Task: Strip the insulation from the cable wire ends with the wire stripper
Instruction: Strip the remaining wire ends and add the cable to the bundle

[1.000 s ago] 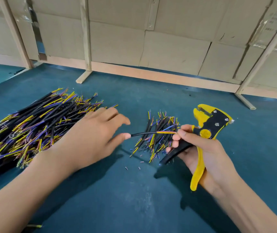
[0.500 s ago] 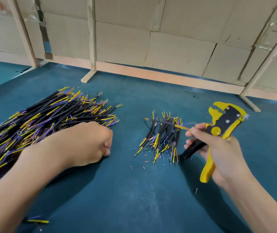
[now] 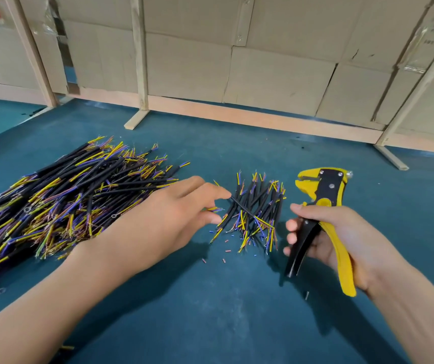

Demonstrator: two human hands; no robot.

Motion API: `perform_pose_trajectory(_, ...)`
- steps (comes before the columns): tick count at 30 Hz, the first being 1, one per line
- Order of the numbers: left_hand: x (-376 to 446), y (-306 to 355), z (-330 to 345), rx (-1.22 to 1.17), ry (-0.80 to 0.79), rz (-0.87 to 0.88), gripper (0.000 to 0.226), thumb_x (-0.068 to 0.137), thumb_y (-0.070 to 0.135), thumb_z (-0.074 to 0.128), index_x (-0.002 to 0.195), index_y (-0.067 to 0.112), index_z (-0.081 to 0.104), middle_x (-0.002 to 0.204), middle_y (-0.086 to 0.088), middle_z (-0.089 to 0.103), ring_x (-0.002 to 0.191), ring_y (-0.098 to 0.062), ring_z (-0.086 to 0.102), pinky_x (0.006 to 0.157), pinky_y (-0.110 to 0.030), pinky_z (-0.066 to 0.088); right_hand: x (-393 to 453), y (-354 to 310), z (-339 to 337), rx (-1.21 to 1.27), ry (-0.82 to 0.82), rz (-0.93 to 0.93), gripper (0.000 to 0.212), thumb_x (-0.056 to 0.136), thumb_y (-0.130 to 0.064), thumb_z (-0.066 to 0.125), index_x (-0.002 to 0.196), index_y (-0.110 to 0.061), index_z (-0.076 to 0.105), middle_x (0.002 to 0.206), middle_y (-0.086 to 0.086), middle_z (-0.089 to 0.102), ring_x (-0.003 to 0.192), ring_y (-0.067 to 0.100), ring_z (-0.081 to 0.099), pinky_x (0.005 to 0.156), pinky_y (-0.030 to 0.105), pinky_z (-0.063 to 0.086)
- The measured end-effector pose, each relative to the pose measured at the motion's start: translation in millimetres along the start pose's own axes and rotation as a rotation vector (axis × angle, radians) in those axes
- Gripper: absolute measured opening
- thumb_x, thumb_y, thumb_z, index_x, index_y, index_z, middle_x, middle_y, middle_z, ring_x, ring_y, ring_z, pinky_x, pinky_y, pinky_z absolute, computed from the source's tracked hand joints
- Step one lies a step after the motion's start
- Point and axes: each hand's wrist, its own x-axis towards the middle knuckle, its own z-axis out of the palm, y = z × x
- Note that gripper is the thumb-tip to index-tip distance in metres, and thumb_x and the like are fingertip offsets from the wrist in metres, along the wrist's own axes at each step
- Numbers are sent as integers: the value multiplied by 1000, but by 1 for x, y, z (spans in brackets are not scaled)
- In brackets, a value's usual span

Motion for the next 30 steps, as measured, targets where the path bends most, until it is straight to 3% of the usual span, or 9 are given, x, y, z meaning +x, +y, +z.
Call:
perform_pose_trajectory(3, 3, 13, 6, -364, 136, -252, 24, 81, 32, 79, 104, 25, 74, 85, 10, 69, 70, -3, 60, 68, -16, 48, -6, 0, 6, 19, -80, -109, 10, 73, -15, 76, 69, -9, 70, 70, 18, 59, 55, 31, 57, 60, 47, 59)
perform_pose_trajectory(6, 10, 28, 11, -1046, 266, -566, 28, 72, 28, 80, 97, 17, 74, 76, -2, 72, 61, -23, 57, 52, -24, 45, -15, 4, 14, 105, -252, -164, 7, 82, -11, 73, 78, -6, 72, 78, 20, 64, 59, 29, 58, 65, 48, 58)
perform_pose_trajectory(8, 11, 34, 13, -1302, 259, -642, 31, 68, 22, 79, 95, 9, 73, 76, -7, 70, 62, -21, 59, 47, -23, 43, -21, 10, 22, 94, -290, -255, 7, 83, -12, 72, 84, -5, 73, 97, 25, 71, 65, 30, 62, 65, 46, 57)
perform_pose_trajectory(10, 10, 39, 13, -1410, 176, -661, 35, 66, 18, 81, 98, 6, 72, 74, -8, 68, 60, -16, 61, 45, -21, 42, -26, 16, 30, 92, -281, -323, 16, 77, -13, 76, 87, -2, 70, 103, 29, 71, 70, 31, 65, 65, 43, 57)
perform_pose_trajectory(16, 4, 43, 25, -1285, -3, -625, 28, 74, 16, 86, 98, 12, 72, 81, -13, 73, 67, -20, 61, 50, -26, 46, -26, 24, 35, -12, -209, -381, 7, 78, -5, 81, 78, -6, 73, 78, 24, 68, 70, 35, 66, 66, 38, 58)
perform_pose_trajectory(21, 4, 36, 18, -1158, -192, -574, 37, 76, 16, 86, 109, 18, 71, 98, -10, 76, 69, -17, 64, 50, -25, 47, -16, 26, 29, 80, -56, -301, 20, 68, -5, 80, 82, -1, 66, 74, 25, 63, 65, 34, 65, 62, 39, 58)
perform_pose_trajectory(24, 6, 29, 10, -971, -246, -583, 31, 76, 29, 85, 104, 26, 72, 87, -2, 73, 62, -13, 59, 47, -23, 42, -10, 26, 27, 120, 1, -290, 19, 75, 0, 78, 86, 1, 62, 75, 21, 61, 66, 32, 64, 63, 41, 57)
perform_pose_trajectory(27, 6, 20, 6, -673, -194, -549, 25, 81, 46, 70, 97, 27, 71, 74, 2, 66, 60, -8, 55, 58, -25, 46, -7, 26, 24, 123, 13, -260, 15, 82, 5, 73, 87, 1, 60, 78, 21, 62, 67, 32, 62, 64, 42, 56)
perform_pose_trajectory(30, 5, 16, 4, -655, -191, -524, 17, 93, 35, 63, 83, 24, 71, 68, 9, 68, 56, -4, 53, 56, -12, 41, -7, 25, 22, 125, -11, -248, 18, 77, 1, 77, 87, 0, 62, 80, 23, 62, 68, 34, 62, 64, 43, 55)
